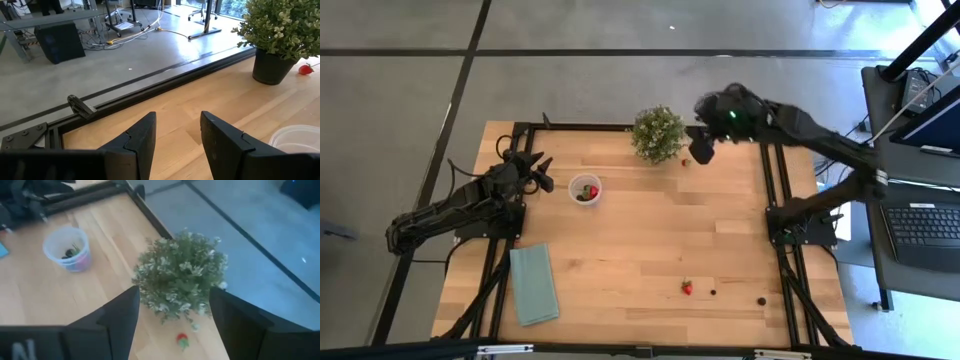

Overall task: Pick and placing Produce into tupperware
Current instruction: Put the red strawberry into the transparent container

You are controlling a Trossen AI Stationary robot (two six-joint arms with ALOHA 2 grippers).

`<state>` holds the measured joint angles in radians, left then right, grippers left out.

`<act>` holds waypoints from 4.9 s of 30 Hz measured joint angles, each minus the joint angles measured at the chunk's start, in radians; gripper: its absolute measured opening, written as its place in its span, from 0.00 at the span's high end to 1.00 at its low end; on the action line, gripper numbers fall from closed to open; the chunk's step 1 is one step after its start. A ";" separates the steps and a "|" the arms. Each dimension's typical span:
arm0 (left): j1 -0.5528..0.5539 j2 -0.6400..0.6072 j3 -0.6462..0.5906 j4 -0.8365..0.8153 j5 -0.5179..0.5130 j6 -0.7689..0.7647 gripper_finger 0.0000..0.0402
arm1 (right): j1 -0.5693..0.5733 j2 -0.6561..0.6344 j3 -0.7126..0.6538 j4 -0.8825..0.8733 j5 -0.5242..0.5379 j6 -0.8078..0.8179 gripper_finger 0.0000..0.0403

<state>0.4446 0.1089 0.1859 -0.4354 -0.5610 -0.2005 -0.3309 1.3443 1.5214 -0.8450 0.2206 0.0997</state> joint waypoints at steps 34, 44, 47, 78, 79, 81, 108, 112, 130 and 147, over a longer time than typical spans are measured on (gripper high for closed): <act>0.000 0.000 0.000 0.001 -0.003 0.000 0.64 | -0.053 0.076 -1.052 1.143 0.123 0.129 0.40; 0.000 0.000 0.000 0.001 -0.024 0.000 0.64 | -0.059 0.191 -1.053 1.225 0.126 0.105 0.40; 0.000 0.000 0.000 0.001 -0.024 0.000 0.64 | -0.076 0.206 -1.052 1.250 0.126 0.084 0.40; 0.000 0.000 0.000 0.001 -0.057 0.001 0.64 | -0.114 0.221 -1.052 1.245 0.092 0.105 0.40; 0.000 0.000 0.000 0.001 -0.057 0.001 0.64 | -0.114 0.221 -1.052 1.245 0.092 0.105 0.40; 0.000 0.000 0.000 0.001 -0.057 0.001 0.64 | -0.114 0.221 -1.052 1.245 0.092 0.107 0.40; 0.000 0.000 0.000 0.002 -0.056 0.001 0.64 | -0.141 0.327 -1.002 1.266 0.082 0.124 0.40; 0.000 0.000 0.000 0.002 -0.056 0.001 0.64 | -0.157 0.351 -0.974 1.267 0.081 0.112 0.41; 0.000 0.000 0.000 0.001 -0.064 0.001 0.64 | -0.169 0.356 -0.968 1.217 0.063 0.102 0.88; 0.000 0.000 0.000 0.001 -0.063 0.001 0.64 | -0.169 0.343 -0.968 1.214 -0.088 0.168 0.99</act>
<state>0.4446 0.1086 0.1860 -0.4343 -0.6244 -0.1996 -0.4995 1.6873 0.5529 0.3695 0.1326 0.2677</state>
